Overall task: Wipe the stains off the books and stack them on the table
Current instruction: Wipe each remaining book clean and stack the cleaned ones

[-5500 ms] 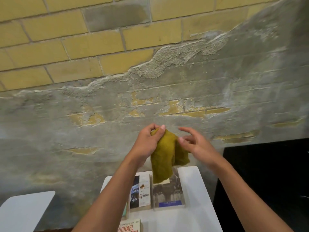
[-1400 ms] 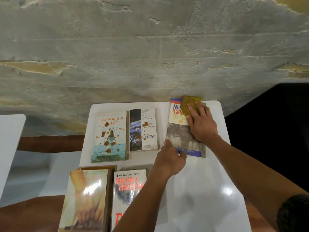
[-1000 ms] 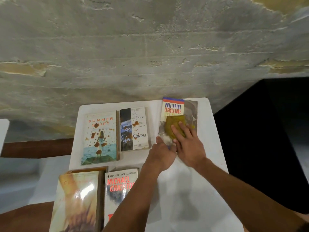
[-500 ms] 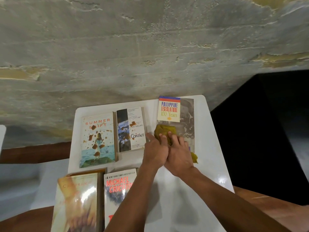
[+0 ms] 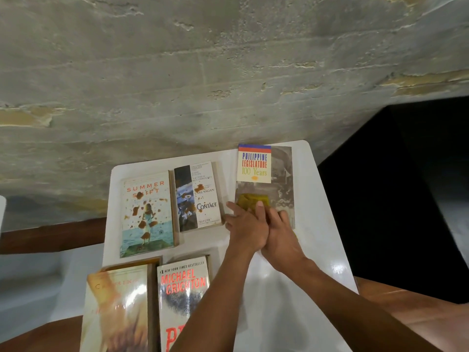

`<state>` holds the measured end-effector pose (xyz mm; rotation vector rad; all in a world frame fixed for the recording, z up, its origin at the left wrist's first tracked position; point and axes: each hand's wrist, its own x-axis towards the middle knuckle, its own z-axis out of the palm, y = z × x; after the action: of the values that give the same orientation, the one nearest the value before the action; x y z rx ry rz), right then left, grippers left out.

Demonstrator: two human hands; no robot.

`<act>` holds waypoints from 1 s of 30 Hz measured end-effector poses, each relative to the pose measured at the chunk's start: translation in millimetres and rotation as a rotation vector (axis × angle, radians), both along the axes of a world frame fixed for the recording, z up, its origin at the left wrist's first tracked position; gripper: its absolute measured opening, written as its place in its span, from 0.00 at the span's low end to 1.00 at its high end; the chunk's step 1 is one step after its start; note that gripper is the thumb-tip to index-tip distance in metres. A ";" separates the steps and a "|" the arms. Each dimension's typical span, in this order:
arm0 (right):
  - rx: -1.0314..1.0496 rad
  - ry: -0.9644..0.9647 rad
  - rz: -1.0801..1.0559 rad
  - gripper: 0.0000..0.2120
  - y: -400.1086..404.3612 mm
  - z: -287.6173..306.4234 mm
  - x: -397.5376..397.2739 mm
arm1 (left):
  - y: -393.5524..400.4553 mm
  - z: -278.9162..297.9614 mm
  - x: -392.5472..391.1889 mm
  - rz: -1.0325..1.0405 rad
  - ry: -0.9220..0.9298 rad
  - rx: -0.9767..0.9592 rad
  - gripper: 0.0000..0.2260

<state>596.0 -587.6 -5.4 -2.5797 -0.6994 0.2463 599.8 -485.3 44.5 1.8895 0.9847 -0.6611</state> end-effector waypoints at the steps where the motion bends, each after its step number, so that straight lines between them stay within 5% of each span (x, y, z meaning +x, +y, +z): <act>1: 0.009 -0.002 0.010 0.27 -7.7 -4.0 -0.7 | -2.7 -1.0 1.6 -0.005 0.032 0.026 0.40; 10: -0.096 -0.078 -0.185 0.30 -53.9 -8.3 -5.5 | -2.1 -29.9 25.3 -0.206 0.243 0.185 0.46; 17: 0.344 0.288 -0.690 0.11 -80.5 8.6 -5.9 | 1.0 -26.5 11.7 -0.150 0.105 0.150 0.41; 21: 0.798 0.643 -0.965 0.12 -92.6 16.9 -7.8 | 3.4 -22.9 3.3 -0.092 0.055 0.116 0.37; 25: 0.968 0.869 -0.987 0.12 -99.7 26.1 -17.3 | -7.4 -12.0 -11.9 0.034 -0.075 0.092 0.27; 30: 1.166 1.538 -1.117 0.24 -109.4 35.9 -21.4 | -27.1 1.6 -41.2 0.033 -0.116 0.125 0.28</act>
<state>574.6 -697.0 30.5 -0.8008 0.8953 0.8741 558.6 -512.4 46.1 1.9924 0.9999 -0.4742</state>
